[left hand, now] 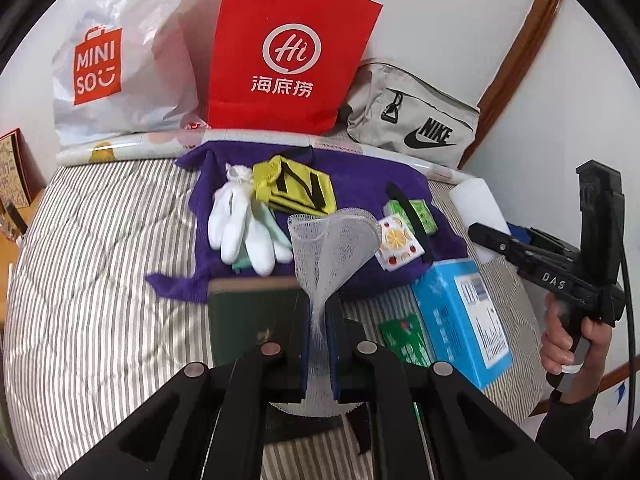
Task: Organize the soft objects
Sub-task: 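Carry the mesh bag with the left tool while the right carries the sponge toward the towel, then release the mesh bag on the towel with the left tool while the right releases the sponge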
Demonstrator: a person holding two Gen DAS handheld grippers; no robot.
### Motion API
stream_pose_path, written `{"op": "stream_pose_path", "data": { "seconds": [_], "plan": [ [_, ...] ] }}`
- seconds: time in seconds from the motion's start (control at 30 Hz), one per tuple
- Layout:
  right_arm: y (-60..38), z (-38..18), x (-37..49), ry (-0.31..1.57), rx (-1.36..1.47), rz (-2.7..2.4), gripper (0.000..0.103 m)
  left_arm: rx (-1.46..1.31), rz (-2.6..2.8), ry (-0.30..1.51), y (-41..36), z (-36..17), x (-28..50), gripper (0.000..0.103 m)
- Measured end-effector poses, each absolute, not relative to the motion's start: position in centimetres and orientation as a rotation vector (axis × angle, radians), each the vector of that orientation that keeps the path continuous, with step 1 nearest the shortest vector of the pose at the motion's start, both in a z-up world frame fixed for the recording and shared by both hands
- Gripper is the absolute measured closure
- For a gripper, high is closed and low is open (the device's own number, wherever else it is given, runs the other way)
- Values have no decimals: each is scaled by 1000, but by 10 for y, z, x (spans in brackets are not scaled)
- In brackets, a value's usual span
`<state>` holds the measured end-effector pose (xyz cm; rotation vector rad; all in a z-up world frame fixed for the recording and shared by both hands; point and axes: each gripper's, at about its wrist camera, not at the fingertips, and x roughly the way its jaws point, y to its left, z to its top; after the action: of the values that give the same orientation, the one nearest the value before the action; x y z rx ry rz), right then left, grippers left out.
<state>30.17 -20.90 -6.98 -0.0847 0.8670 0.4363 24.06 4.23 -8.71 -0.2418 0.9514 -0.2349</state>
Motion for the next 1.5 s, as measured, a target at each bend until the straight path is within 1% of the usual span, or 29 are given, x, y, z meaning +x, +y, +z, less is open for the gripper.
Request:
{"op": "stream_pose_path", "data": {
  "seconds": [0.3,0.5,0.77,1.03,1.07,1.1,1.2,1.23,1.27,1.33,1.5],
  "plan": [
    [-182,-85,344,931,-106,480,52,-344,-270,1003,45,-97,294,95],
    [-166,-97,365,970,-141,478,52,-325,-268,1028,41,-106,319,95],
    [-154,-114,386,1033,-150,463,52,-285,-235,1085,33,-130,356,95],
    [-152,-137,400,1098,-153,445,51,-253,-220,1130,27,-154,370,94],
    [-151,-139,401,1103,-155,445,51,-252,-218,1135,27,-156,372,88],
    [-151,-142,402,1110,-159,445,50,-253,-214,1140,28,-157,374,85],
    [-148,-144,404,1116,-170,453,43,-256,-212,1144,29,-158,375,76],
    [-147,-144,403,1113,-176,456,38,-252,-215,1147,29,-157,374,67],
    [-146,-144,402,1110,-184,456,33,-250,-220,1145,28,-156,373,54],
    [-144,-143,400,1110,-188,455,30,-252,-227,1120,29,-150,370,42],
    [-152,-133,396,1116,-145,455,30,-228,-212,1070,30,-133,360,39]
  ]
}}
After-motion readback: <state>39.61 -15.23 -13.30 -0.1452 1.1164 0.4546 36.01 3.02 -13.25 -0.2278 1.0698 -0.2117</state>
